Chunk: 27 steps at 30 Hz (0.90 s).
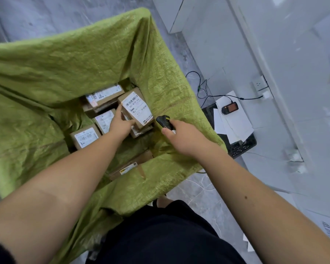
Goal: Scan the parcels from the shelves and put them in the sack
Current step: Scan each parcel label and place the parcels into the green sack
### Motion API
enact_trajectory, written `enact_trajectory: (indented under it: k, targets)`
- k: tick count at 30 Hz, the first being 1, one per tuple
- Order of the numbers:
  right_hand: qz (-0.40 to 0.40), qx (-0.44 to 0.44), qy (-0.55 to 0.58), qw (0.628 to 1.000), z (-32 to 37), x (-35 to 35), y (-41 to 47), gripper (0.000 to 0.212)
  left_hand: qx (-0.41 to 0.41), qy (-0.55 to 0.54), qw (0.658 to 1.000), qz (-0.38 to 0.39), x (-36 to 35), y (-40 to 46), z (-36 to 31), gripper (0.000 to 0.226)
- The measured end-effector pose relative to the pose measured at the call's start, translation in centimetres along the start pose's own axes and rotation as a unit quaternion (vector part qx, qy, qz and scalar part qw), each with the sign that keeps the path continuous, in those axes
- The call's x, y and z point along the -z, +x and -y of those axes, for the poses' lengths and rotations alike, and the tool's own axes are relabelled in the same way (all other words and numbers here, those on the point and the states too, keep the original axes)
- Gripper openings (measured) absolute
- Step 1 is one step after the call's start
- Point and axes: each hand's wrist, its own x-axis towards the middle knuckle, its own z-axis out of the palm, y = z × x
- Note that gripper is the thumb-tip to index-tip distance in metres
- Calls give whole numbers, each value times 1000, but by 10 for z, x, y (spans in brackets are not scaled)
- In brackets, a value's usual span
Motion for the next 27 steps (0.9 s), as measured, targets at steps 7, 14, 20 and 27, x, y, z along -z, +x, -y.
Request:
enact_trajectory:
  k: [7,14,20,27]
  targets:
    - [-1,45,-12,999,2,-5,-9,54,-114,356,927,-17,17,-62,-6,82]
    - [-26,99,-42,994,-4,-2,-10,62,-87,429,897,-64,16,-144,-17,76]
    - [-23,202,-96,974,-10,-1,-9,58,-68,481,860,-156,2,-212,-23,76]
    - [18,338,-160,927,-18,-1,-36,59,-8,445,835,-323,-31,-310,-7,73]
